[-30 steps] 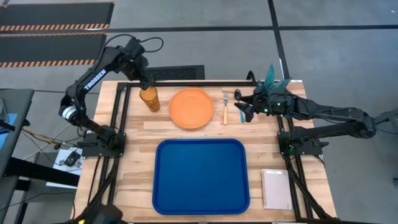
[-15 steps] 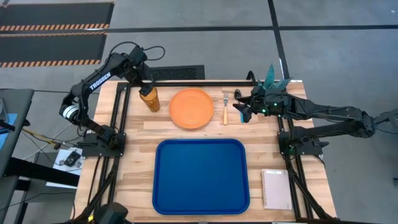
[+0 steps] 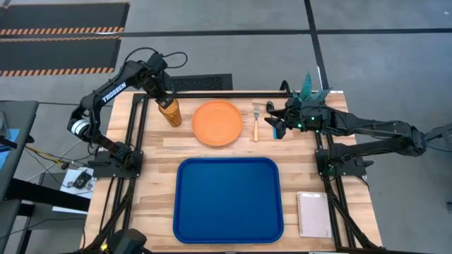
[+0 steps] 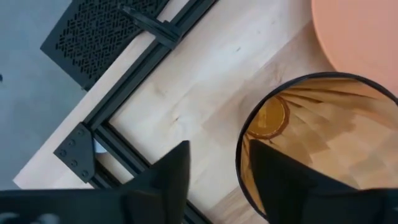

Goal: Pick and place plate/cup/fork/spoon on tray
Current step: Put the yellow cup on the blue serving tray

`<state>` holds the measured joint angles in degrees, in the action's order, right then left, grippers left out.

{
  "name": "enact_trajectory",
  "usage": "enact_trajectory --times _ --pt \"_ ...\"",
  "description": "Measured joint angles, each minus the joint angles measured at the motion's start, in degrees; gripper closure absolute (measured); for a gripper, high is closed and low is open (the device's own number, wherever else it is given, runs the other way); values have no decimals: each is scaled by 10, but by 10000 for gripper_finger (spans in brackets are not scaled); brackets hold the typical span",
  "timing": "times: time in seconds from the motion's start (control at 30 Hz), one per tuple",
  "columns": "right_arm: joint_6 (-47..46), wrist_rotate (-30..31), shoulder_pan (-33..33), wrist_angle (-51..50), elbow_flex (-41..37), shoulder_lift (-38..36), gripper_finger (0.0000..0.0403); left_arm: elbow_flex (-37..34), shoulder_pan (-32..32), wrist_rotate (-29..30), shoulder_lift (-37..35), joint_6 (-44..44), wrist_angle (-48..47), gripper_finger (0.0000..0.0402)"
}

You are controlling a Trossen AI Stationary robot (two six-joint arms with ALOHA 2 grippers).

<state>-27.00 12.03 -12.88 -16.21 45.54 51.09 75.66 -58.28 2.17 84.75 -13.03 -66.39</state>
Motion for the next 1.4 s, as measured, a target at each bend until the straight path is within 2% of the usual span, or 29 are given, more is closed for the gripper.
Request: enact_trajectory --times 0.17,0.33,0.43,0.67,0.8,0.93,1.13,1.4 --pt "0 0 0 0 0 0 163 0 0 0 0 -2 0 321" --pt "0 0 0 0 0 0 163 0 0 -14 0 -13 8 338" --pt "0 0 0 0 0 0 163 0 0 -15 0 -10 8 319" --pt "0 0 0 0 0 0 163 -5 0 -10 0 -2 15 236" --pt "0 0 0 0 0 0 163 -36 0 -24 1 -7 18 227" --pt "1 0 0 0 0 0 163 -42 0 -1 0 -6 22 265" --pt "1 0 0 0 0 0 163 -42 0 24 -6 7 36 383" --pt "0 0 0 0 0 0 163 -40 15 16 -23 32 26 399"
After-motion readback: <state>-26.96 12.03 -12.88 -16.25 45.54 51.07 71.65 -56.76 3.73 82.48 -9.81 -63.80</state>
